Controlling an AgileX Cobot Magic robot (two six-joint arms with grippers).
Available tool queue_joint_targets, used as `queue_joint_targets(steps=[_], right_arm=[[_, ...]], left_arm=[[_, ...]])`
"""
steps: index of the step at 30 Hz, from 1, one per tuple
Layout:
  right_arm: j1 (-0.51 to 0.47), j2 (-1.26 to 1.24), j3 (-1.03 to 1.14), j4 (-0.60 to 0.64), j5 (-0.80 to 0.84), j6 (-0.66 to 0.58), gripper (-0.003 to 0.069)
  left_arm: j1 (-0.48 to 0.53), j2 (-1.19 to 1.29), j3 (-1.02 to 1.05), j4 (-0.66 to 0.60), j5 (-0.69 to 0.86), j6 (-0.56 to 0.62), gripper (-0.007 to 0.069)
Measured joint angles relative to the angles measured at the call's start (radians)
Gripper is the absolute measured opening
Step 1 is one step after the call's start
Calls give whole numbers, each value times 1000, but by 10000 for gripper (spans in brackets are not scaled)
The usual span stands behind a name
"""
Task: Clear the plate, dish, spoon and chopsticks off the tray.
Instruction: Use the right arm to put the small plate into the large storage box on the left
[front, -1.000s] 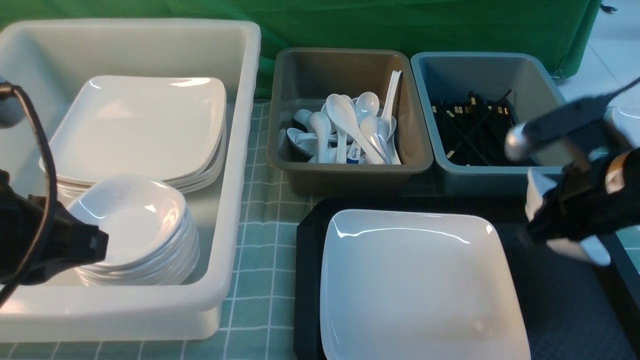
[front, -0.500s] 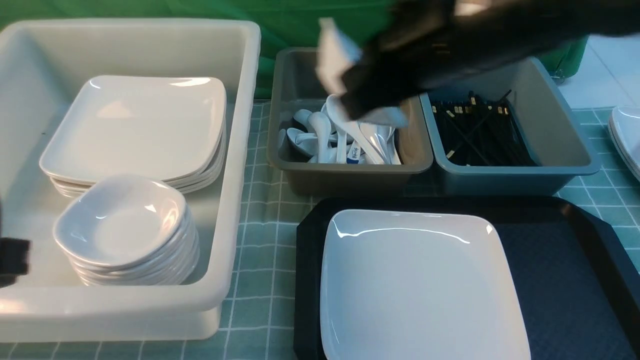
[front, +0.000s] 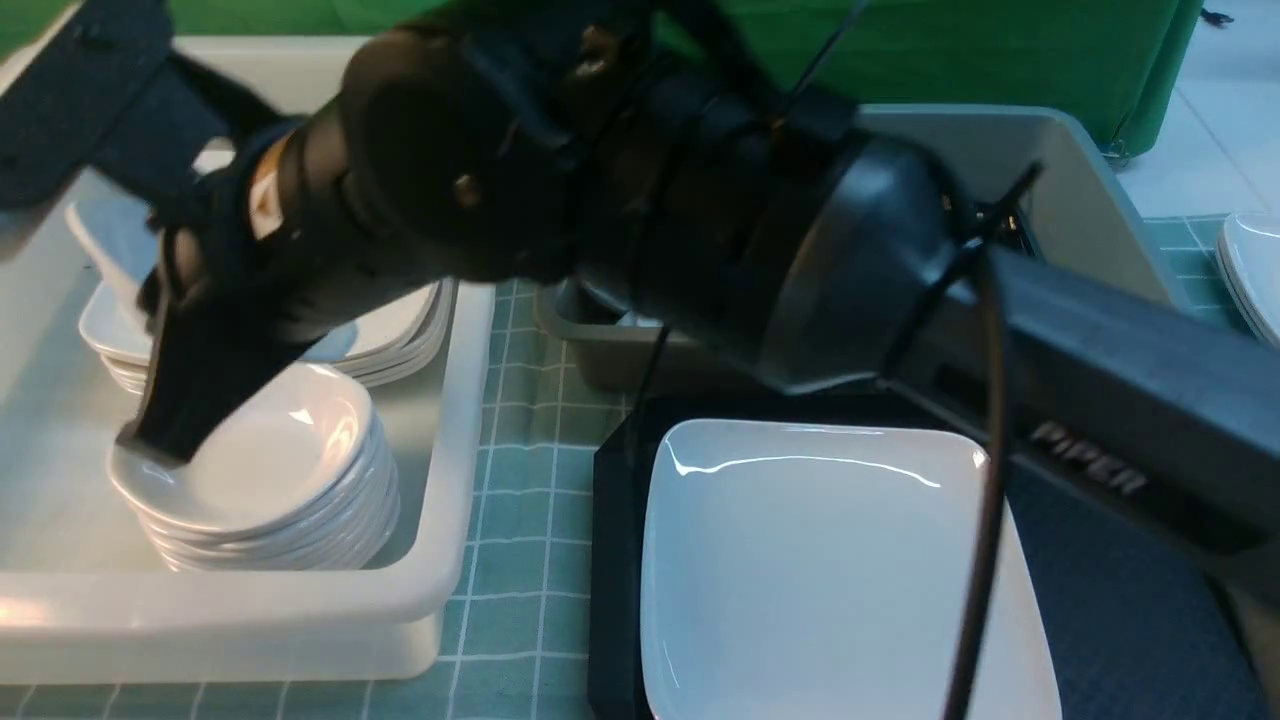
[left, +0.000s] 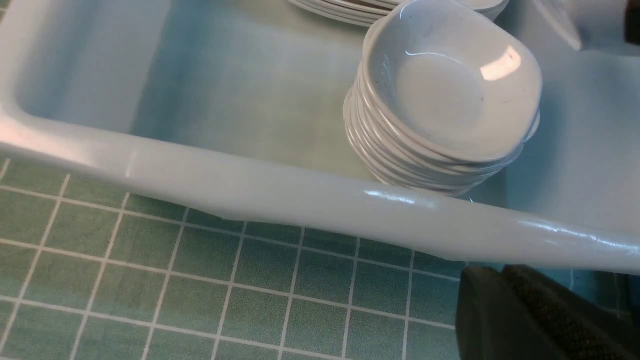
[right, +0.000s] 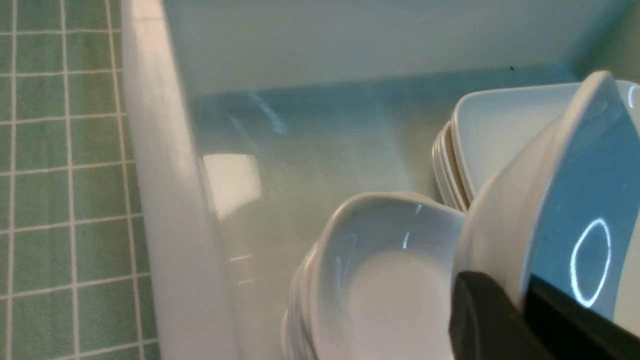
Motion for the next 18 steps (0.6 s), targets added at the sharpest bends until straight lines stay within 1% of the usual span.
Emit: queue_joint_targets(steps=[5, 9, 12, 14, 17, 18], right_arm=[[8, 59, -2, -5, -11, -71, 64], [8, 103, -2, -15, -21, -98, 64], [10, 136, -2, -19, -30, -104, 90], [14, 142, -2, -19, -28, -105, 150], [17, 143, -2, -20, -26, -79, 349], [17, 143, -2, -20, -26, -70, 363]], left_arm=[[0, 0, 0, -3, 0, -2, 11], [0, 0, 0, -3, 0, -2, 11], [1, -1, 0, -3, 0, -2, 11], [1, -1, 0, -3, 0, 4, 11], [1, -1, 0, -3, 0, 12, 11], [1, -1, 0, -3, 0, 13, 11]])
